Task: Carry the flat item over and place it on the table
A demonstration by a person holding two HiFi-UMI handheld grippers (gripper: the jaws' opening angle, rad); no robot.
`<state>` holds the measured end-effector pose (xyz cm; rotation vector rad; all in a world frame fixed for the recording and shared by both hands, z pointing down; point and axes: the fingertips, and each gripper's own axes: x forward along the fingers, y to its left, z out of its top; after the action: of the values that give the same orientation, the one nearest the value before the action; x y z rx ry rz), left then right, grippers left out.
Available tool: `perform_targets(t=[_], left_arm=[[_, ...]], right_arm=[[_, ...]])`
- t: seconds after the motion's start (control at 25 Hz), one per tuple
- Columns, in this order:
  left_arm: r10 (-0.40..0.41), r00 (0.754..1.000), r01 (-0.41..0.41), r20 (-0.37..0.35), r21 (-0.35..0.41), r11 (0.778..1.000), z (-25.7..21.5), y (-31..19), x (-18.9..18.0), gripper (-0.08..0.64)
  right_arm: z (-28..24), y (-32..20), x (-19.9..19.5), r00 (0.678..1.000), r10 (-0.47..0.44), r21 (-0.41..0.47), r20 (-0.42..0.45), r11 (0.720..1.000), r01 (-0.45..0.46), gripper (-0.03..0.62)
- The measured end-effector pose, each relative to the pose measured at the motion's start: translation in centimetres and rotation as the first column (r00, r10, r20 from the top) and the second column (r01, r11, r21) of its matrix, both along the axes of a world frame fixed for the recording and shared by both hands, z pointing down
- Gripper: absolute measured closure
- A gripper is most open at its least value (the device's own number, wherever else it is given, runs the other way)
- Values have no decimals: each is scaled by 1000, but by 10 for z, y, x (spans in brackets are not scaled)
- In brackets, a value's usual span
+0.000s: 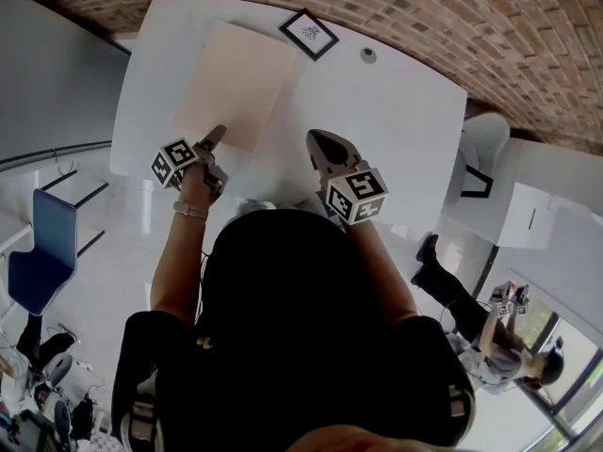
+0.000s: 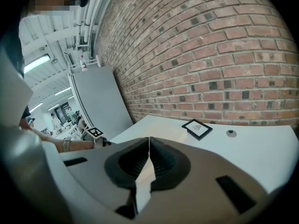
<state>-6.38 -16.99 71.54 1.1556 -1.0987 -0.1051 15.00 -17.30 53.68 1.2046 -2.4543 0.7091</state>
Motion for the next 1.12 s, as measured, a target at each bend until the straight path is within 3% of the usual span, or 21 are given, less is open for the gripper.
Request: perform_targets(t=[0.16, 0.28, 0.36, 0.4, 0.52, 0.6, 0.72, 0.88, 1.0, 1.12], left_arm=[[92, 994, -99, 65, 100, 990, -27, 10, -2, 198], [121, 982, -145, 148, 167, 975, -49, 21, -9, 340], [99, 981, -137, 168, 237, 962, -68, 25, -13, 478], [80, 985, -121, 152, 286, 951, -79, 27, -14, 552], [56, 995, -84, 79, 424, 902, -111, 34, -13, 557], [71, 989, -126, 131, 481, 868, -128, 43, -13, 557], [96, 953, -240, 287, 528, 815, -149, 59, -15, 557], [69, 896, -343, 438, 586, 734, -188, 79, -20, 557], [46, 823, -438, 566, 580, 687, -213, 92, -22, 557], [3, 752, -498, 659, 566, 656, -232, 103, -27, 557]], right_arm=[[-9, 7, -14, 999, -42, 16, 8, 999, 42, 580], [-15, 14, -25, 997, -74, 31, 15, 997, 74, 580], [-18, 18, -32, 995, -95, 40, 19, 995, 94, 580], [-20, 20, -35, 994, -107, 44, 21, 993, 106, 580], [-25, 25, -48, 989, -148, 58, 26, 987, 147, 581], [-30, 28, -56, 984, -177, 69, 28, 982, 175, 581], [-37, 33, -70, 975, -221, 86, 32, 972, 218, 581], [-53, 42, -93, 957, -286, 105, 51, 954, 280, 580], [-67, 48, -110, 937, -343, 131, 66, 934, 333, 581], [-81, 56, -127, 914, -401, 164, 67, 908, 386, 581]])
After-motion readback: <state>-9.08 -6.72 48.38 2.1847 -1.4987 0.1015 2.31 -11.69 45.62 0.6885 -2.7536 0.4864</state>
